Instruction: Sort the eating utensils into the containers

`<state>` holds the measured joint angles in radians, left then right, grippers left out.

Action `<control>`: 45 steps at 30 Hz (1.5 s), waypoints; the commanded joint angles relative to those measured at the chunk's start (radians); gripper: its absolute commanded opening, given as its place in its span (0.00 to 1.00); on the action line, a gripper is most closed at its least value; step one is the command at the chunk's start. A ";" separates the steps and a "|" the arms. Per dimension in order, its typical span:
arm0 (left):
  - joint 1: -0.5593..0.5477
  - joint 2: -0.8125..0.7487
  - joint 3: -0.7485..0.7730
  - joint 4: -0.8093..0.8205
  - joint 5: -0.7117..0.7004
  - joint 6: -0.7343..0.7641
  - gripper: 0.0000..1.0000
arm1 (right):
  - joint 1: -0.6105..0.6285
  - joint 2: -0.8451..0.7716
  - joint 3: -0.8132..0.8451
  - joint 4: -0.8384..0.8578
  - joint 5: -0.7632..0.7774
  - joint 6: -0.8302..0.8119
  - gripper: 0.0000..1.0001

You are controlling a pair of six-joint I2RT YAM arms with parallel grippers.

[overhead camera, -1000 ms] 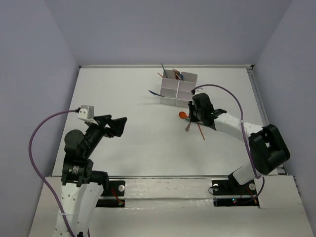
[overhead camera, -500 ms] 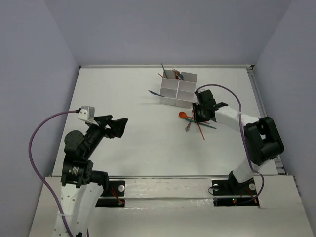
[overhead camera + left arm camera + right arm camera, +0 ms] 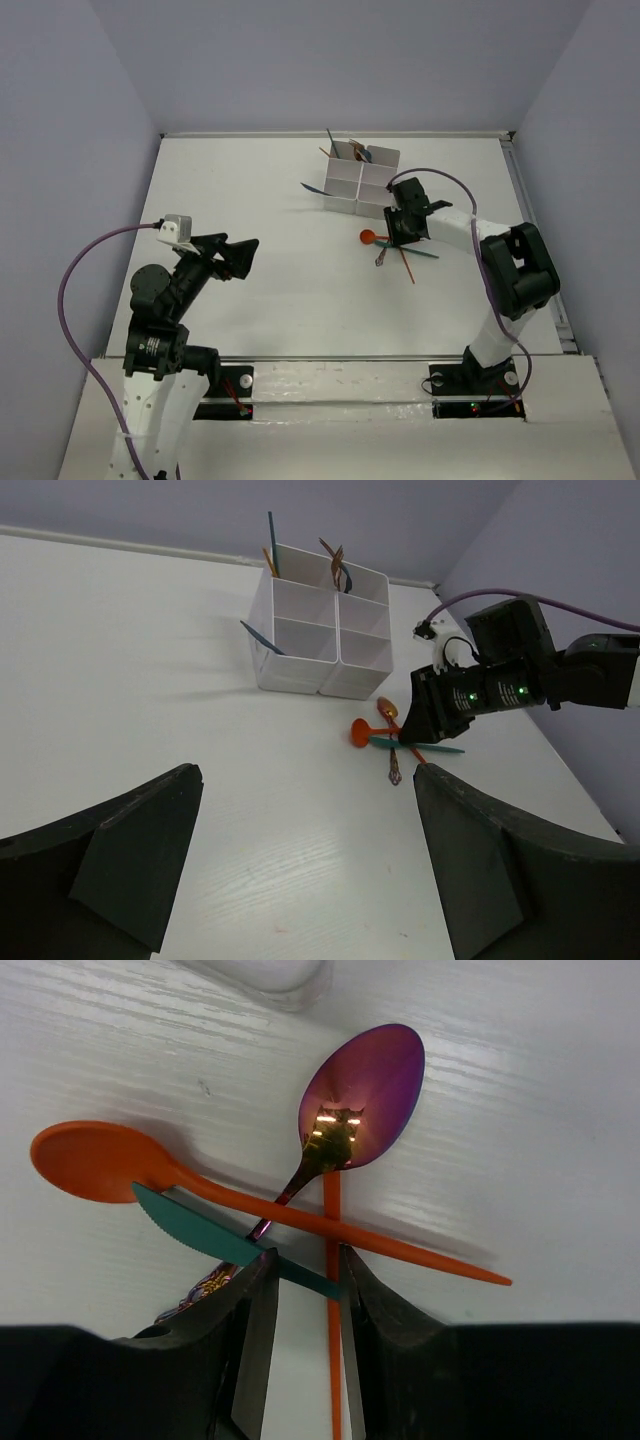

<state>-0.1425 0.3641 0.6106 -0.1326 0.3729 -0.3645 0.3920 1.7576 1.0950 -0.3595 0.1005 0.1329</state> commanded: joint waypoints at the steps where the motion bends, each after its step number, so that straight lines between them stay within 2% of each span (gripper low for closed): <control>1: -0.003 -0.004 -0.006 0.037 0.009 0.001 0.99 | -0.005 0.008 0.054 -0.038 -0.045 -0.024 0.34; 5: -0.003 -0.001 -0.005 0.041 0.011 0.001 0.99 | -0.005 -0.036 0.069 -0.055 -0.064 -0.030 0.30; 9: -0.003 0.003 -0.006 0.042 0.015 -0.002 0.99 | -0.005 -0.055 0.083 -0.036 -0.084 -0.044 0.30; 18: -0.003 0.015 -0.008 0.047 0.020 -0.001 0.99 | 0.014 0.006 0.132 -0.042 -0.096 -0.104 0.35; 21: -0.003 0.016 -0.009 0.048 0.024 -0.001 0.99 | 0.015 0.008 0.143 -0.015 -0.150 -0.159 0.37; 28: 0.006 0.024 -0.009 0.050 0.026 -0.001 0.99 | 0.024 0.112 0.209 -0.067 -0.163 -0.251 0.39; 38: 0.006 0.025 -0.009 0.051 0.029 -0.001 0.99 | 0.056 0.184 0.243 -0.099 -0.174 -0.283 0.39; 45: 0.006 0.022 -0.008 0.051 0.032 -0.001 0.99 | 0.074 0.164 0.238 -0.122 -0.194 -0.257 0.39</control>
<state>-0.1421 0.3851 0.6102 -0.1318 0.3855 -0.3649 0.4526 1.9392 1.3094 -0.4416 -0.0650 -0.1280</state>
